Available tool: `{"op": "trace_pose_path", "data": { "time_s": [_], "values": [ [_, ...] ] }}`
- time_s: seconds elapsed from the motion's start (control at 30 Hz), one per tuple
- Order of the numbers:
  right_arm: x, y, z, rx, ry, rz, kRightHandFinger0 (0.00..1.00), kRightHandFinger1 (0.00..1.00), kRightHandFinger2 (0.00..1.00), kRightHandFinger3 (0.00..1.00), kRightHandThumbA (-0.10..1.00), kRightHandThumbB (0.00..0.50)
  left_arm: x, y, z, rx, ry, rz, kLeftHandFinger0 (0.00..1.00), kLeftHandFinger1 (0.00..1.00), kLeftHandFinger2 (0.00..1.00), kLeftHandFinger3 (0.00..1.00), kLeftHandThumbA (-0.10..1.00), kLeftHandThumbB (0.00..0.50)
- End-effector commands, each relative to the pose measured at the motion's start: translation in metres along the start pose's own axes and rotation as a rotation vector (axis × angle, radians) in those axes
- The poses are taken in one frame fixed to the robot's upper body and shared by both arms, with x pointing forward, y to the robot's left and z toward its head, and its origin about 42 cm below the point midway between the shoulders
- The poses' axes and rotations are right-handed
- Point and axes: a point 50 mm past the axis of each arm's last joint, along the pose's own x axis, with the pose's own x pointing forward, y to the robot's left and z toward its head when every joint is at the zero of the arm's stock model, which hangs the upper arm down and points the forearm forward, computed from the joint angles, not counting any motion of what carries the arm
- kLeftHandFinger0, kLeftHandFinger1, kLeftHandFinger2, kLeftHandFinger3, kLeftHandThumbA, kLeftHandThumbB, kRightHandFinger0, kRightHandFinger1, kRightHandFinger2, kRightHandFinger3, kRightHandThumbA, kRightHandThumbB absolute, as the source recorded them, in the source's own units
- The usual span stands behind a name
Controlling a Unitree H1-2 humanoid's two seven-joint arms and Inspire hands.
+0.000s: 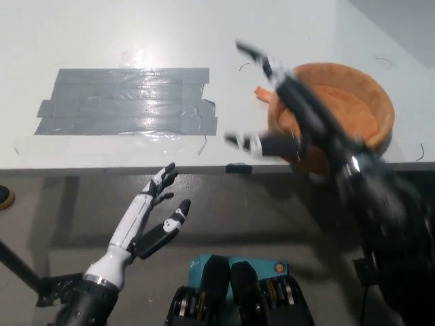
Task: An emotional support dumpling is kept in a soft plate infront in the middle of the desk infront of the robot. The robot extends its right arm to pick up the dumpling and hands it to a person
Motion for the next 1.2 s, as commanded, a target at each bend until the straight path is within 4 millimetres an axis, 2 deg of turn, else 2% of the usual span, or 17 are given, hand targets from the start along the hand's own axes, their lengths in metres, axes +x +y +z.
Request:
{"op": "trace_pose_path", "data": {
  "time_s": [0.0, 0.03, 0.1, 0.13, 0.2, 0.23, 0.27, 0.33, 0.43, 0.53, 0.73, 0.87, 1.17],
  "values": [
    [-0.102, 0.006, 0.025, 0.115, -0.159, -0.08, 1.0, 1.0, 1.0, 1.0, 0.81, 0.441, -0.019, -0.008, -0.005, 0.007, -0.012, -0.013, 0.95, 1.0, 1.0, 1.0, 0.6, 0.0],
    [-0.103, 0.009, 0.02, 0.116, -0.149, -0.08, 1.0, 1.0, 1.0, 1.0, 0.81, 0.442, -0.02, -0.008, -0.006, 0.007, -0.009, -0.013, 0.95, 1.0, 1.0, 1.0, 0.61, 0.0],
    [-0.107, 0.03, -0.018, 0.106, -0.043, -0.09, 1.0, 1.0, 1.0, 1.0, 0.83, 0.428, -0.023, -0.008, -0.009, 0.002, 0.007, -0.01, 0.96, 1.0, 1.0, 1.0, 0.64, 0.015],
    [-0.111, 0.043, -0.041, 0.101, 0.028, -0.075, 1.0, 1.0, 1.0, 1.0, 0.87, 0.403, -0.024, -0.008, -0.01, 0.004, 0.01, -0.012, 0.96, 1.0, 1.0, 1.0, 0.66, 0.013],
    [-0.118, 0.056, -0.065, 0.105, 0.098, -0.058, 1.0, 1.0, 1.0, 1.0, 0.87, 0.401, -0.026, -0.01, -0.01, 0.001, 0.013, -0.016, 0.96, 1.0, 1.0, 1.0, 0.66, 0.011],
    [-0.122, 0.065, -0.084, 0.107, 0.151, -0.049, 1.0, 1.0, 1.0, 1.0, 0.86, 0.392, -0.026, -0.012, -0.01, 0.001, 0.009, -0.015, 0.96, 1.0, 1.0, 1.0, 0.66, 0.008],
    [-0.123, 0.07, -0.095, 0.108, 0.178, -0.046, 1.0, 1.0, 1.0, 1.0, 0.85, 0.398, -0.026, -0.012, -0.01, -0.002, 0.006, -0.013, 0.94, 1.0, 1.0, 1.0, 0.64, 0.001],
    [-0.123, 0.075, -0.103, 0.106, 0.19, -0.041, 1.0, 1.0, 1.0, 1.0, 0.85, 0.407, -0.026, -0.012, -0.01, -0.005, 0.008, -0.011, 0.94, 1.0, 1.0, 1.0, 0.63, 0.006],
    [-0.13, 0.08, -0.112, 0.103, 0.21, -0.019, 1.0, 1.0, 1.0, 1.0, 0.86, 0.414, -0.031, -0.015, -0.012, -0.006, 0.014, -0.007, 0.92, 0.99, 1.0, 1.0, 0.64, 0.01],
    [-0.134, 0.086, -0.117, 0.092, 0.226, 0.004, 1.0, 1.0, 1.0, 1.0, 0.86, 0.418, -0.034, -0.014, -0.01, -0.015, 0.005, 0.001, 0.89, 0.97, 1.0, 1.0, 0.58, 0.0],
    [-0.137, 0.092, -0.116, 0.075, 0.218, 0.017, 1.0, 1.0, 1.0, 1.0, 0.85, 0.417, -0.037, -0.012, -0.008, -0.013, -0.001, 0.001, 0.9, 0.97, 1.0, 1.0, 0.57, 0.004],
    [-0.135, 0.091, -0.115, 0.072, 0.216, 0.022, 1.0, 1.0, 1.0, 1.0, 0.86, 0.417, -0.035, -0.011, -0.006, -0.001, -0.006, 0.004, 0.91, 0.96, 1.0, 1.0, 0.59, 0.004],
    [-0.131, 0.089, -0.115, 0.048, 0.199, 0.038, 1.0, 1.0, 1.0, 1.0, 0.88, 0.415, -0.036, -0.01, -0.007, 0.002, -0.007, 0.011, 0.91, 0.95, 1.0, 1.0, 0.54, 0.0]
  ]
}}
